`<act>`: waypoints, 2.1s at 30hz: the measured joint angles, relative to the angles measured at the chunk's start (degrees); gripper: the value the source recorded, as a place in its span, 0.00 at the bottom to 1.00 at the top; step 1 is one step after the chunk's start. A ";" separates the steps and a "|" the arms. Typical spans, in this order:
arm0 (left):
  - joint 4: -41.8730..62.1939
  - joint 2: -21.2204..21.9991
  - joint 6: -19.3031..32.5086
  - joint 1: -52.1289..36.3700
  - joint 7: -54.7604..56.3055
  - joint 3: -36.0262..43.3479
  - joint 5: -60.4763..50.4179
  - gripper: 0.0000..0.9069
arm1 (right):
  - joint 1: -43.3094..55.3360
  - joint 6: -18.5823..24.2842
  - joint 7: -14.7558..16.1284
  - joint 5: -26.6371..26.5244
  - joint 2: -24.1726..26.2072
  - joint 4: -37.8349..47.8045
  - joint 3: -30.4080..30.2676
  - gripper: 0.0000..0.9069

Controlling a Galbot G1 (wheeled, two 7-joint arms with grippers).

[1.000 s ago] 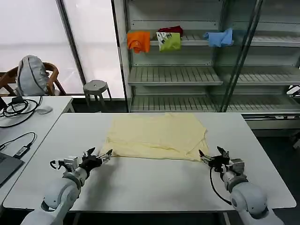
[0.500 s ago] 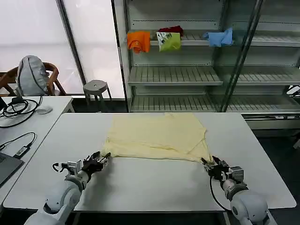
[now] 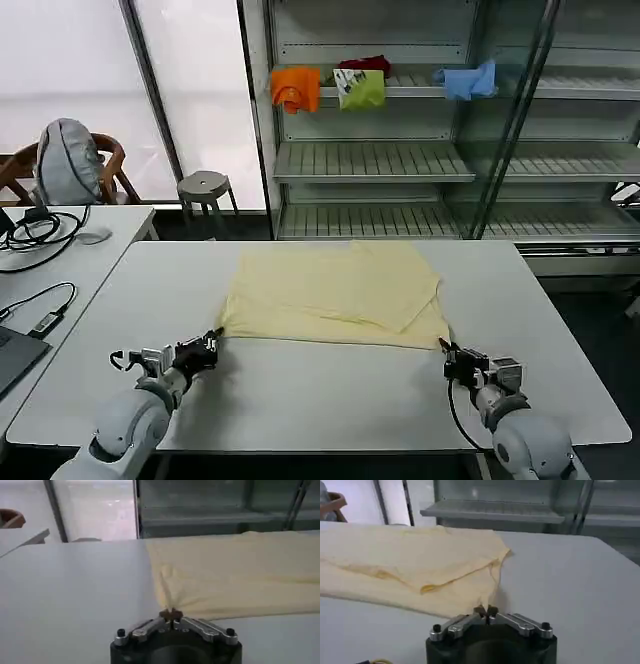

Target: Fold and organize the clothes.

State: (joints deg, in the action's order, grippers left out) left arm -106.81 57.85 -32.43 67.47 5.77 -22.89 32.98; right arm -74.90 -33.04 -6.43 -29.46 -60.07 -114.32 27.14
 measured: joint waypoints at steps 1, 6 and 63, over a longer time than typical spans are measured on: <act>-0.24 0.00 -0.06 0.23 0.02 -0.13 -0.12 0.01 | -0.41 -0.02 0.02 0.10 0.08 -0.44 0.15 0.00; -2.68 -0.04 -0.15 2.83 0.15 -1.45 -0.87 0.01 | -3.72 0.23 0.44 0.98 0.49 -3.60 1.16 0.00; -22.69 -3.77 3.04 25.44 -5.06 -21.25 0.00 1.00 | -14.93 1.94 0.64 5.89 2.15 -19.44 7.50 1.00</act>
State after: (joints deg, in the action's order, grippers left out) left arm -129.50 54.08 -29.39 92.91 0.71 -44.14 32.98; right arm -89.83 -31.09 -5.79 -23.57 -57.93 -133.76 34.64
